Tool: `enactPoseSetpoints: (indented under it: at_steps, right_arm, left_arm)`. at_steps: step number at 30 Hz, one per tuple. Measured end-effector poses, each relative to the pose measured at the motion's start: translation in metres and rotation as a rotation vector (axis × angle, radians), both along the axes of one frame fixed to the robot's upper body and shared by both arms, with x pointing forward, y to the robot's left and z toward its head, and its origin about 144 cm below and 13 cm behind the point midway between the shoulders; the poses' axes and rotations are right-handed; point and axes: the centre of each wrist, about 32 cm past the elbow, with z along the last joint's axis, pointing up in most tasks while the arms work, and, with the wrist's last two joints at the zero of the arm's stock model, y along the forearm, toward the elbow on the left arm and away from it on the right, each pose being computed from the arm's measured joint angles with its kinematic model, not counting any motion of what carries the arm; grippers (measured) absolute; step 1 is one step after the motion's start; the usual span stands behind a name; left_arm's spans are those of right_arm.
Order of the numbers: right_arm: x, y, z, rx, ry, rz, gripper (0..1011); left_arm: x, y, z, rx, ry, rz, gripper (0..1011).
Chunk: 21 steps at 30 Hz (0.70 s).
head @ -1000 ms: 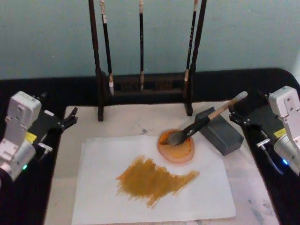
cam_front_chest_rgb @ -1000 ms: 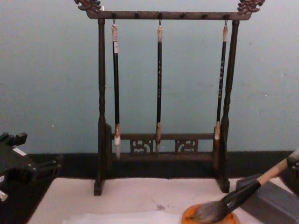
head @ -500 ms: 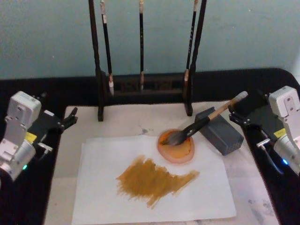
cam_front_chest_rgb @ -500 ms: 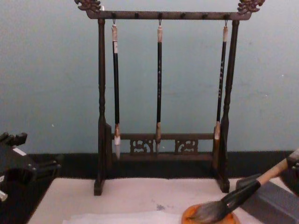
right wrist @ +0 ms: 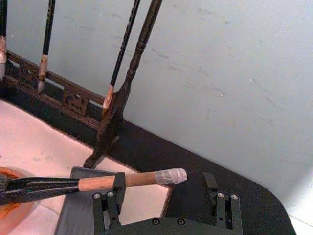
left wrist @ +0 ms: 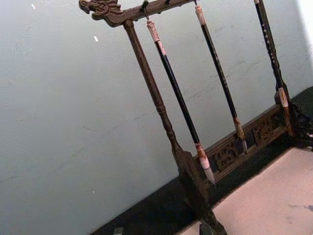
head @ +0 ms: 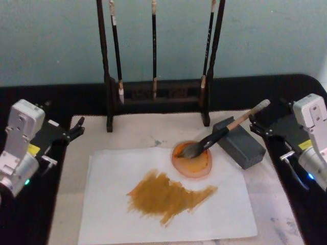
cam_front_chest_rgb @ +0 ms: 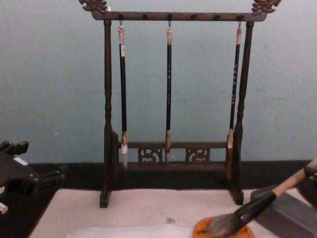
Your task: Pick up the brush from the inkstone, write on the paper, then place the brush back to its original position.
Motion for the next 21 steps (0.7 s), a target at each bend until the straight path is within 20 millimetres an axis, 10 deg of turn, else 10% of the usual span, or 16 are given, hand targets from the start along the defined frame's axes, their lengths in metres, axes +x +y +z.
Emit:
enactPoseSetpoints:
  at_steps: [21]
  right_arm:
    - [-0.022, 0.008, 0.01, 0.283, 0.074, 0.0, 1000]
  left_arm:
    - [0.0, 0.0, 0.0, 0.0, 0.0, 0.0, 1010]
